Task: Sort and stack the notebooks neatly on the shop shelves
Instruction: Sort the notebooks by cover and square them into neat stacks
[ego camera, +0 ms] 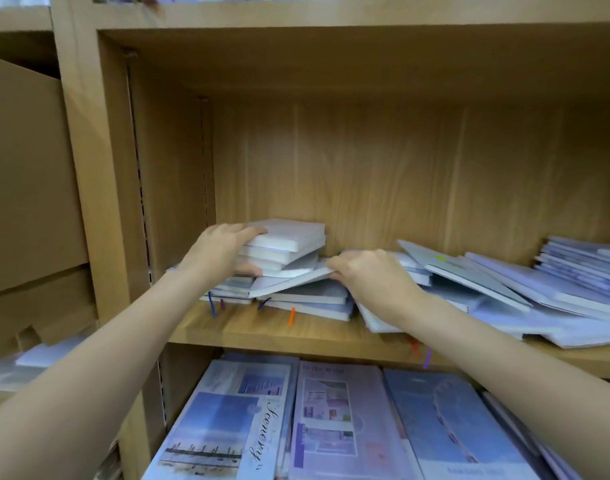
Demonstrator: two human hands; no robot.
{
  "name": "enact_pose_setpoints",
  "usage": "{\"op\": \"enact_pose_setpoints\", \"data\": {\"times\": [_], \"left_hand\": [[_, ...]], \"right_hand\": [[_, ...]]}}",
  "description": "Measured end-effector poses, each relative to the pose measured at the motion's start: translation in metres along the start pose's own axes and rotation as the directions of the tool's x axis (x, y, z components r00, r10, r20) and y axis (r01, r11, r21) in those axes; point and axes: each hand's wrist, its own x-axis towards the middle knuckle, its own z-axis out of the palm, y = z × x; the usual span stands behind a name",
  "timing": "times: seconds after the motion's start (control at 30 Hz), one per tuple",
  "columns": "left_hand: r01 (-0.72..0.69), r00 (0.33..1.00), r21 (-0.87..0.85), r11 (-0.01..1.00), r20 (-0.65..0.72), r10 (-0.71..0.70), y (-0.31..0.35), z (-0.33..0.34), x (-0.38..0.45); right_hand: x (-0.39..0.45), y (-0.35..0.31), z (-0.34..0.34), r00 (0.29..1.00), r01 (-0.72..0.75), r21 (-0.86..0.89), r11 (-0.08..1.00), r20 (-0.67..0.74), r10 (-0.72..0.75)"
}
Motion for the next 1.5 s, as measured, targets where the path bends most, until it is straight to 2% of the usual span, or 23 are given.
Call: {"op": "enact_pose_setpoints", "data": {"times": [0.03, 0.1, 0.2, 0.4, 0.47, 0.57, 0.67, 0.8, 0.87, 0.97, 1.07, 1.1, 1.13, 1.17, 1.2, 1.23, 1.27, 1.37, 1.5], "left_hand": [[0.037, 0.999, -0.019, 0.999, -0.022, -0.037, -0.002, -0.001, -0.001], [0.127, 0.988, -0.019, 0.992, -0.088, -0.128, -0.004, -0.004, -0.003], [0.302, 0.936, -0.081, 0.95, -0.166, -0.311, 0.0, -0.01, -0.011], [0.485, 0.874, -0.137, 0.864, 0.033, -0.485, 0.026, -0.001, -0.034], [0.478, 0.871, -0.183, 0.859, -0.024, -0.49, 0.037, -0.002, -0.039], [0.424, 0.881, -0.268, 0.865, -0.1, -0.462, 0.061, -0.005, -0.04], [0.279, 0.932, -0.314, 0.907, -0.139, -0.335, 0.09, -0.001, -0.036], [0.112, 0.982, -0.389, 0.914, -0.097, -0.162, 0.135, 0.004, -0.028], [0.082, 0.989, -0.38, 0.921, -0.083, -0.122, 0.155, 0.008, -0.024], [0.13, 0.988, -0.328, 0.936, -0.035, -0.149, 0.179, 0.017, -0.018], [0.161, 0.984, -0.388, 0.907, -0.01, -0.179, 0.194, 0.025, -0.023], [0.156, 0.984, -0.386, 0.909, -0.016, -0.176, 0.2, 0.03, -0.025], [0.148, 0.985, -0.372, 0.916, -0.023, -0.169, 0.204, 0.033, -0.027], [0.143, 0.986, -0.358, 0.923, -0.031, -0.165, 0.207, 0.036, -0.029], [0.14, 0.985, -0.342, 0.929, -0.043, -0.164, 0.209, 0.037, -0.029], [0.128, 0.986, -0.318, 0.939, -0.064, -0.156, 0.21, 0.038, -0.029], [0.098, 0.987, -0.286, 0.953, -0.091, -0.129, 0.21, 0.037, -0.029], [0.005, 0.993, -0.264, 0.965, -0.114, -0.036, 0.211, 0.033, -0.028], [0.053, 0.999, -0.527, 0.848, 0.036, -0.04, 0.214, 0.036, -0.035]], "right_hand": [[0.004, 0.001, -0.003, 0.999, 0.002, 0.018, 1.0, -0.041, -0.002], [0.01, 0.003, -0.01, 0.976, 0.021, 0.073, 0.997, -0.219, -0.005], [0.016, 0.004, -0.027, 0.907, -0.019, 0.023, 1.0, -0.421, 0.027], [0.033, 0.015, -0.097, 0.779, -0.066, 0.053, 0.996, -0.621, 0.084], [0.032, 0.029, -0.132, 0.748, -0.113, 0.118, 0.987, -0.644, 0.162], [0.014, 0.057, -0.164, 0.754, -0.208, 0.131, 0.969, -0.609, 0.244], [-0.013, 0.087, -0.176, 0.743, -0.321, 0.133, 0.938, -0.579, 0.336], [-0.05, 0.125, -0.176, 0.759, -0.441, 0.056, 0.896, -0.509, 0.406], [-0.062, 0.138, -0.173, 0.77, -0.451, 0.012, 0.893, -0.5, 0.396], [-0.076, 0.157, -0.169, 0.761, -0.436, -0.022, 0.9, -0.543, 0.355], [-0.099, 0.165, -0.155, 0.719, -0.378, 0.004, 0.926, -0.628, 0.297], [-0.111, 0.166, -0.142, 0.732, -0.352, 0.003, 0.936, -0.623, 0.277], [-0.124, 0.164, -0.126, 0.797, -0.322, 0.006, 0.947, -0.537, 0.275], [-0.136, 0.16, -0.107, 0.888, -0.308, 0.026, 0.951, -0.351, 0.297], [-0.146, 0.153, -0.088, 0.942, -0.325, 0.04, 0.945, -0.076, 0.328], [-0.154, 0.149, -0.071, 0.923, -0.353, 0.001, 0.936, 0.167, 0.348], [-0.159, 0.147, -0.06, 0.884, -0.37, -0.064, 0.927, 0.285, 0.372], [-0.159, 0.148, -0.053, 0.851, -0.442, -0.106, 0.891, 0.263, 0.454], [-0.15, 0.143, -0.045, 0.838, -0.505, 0.137, 0.852, 0.313, 0.446]]}}
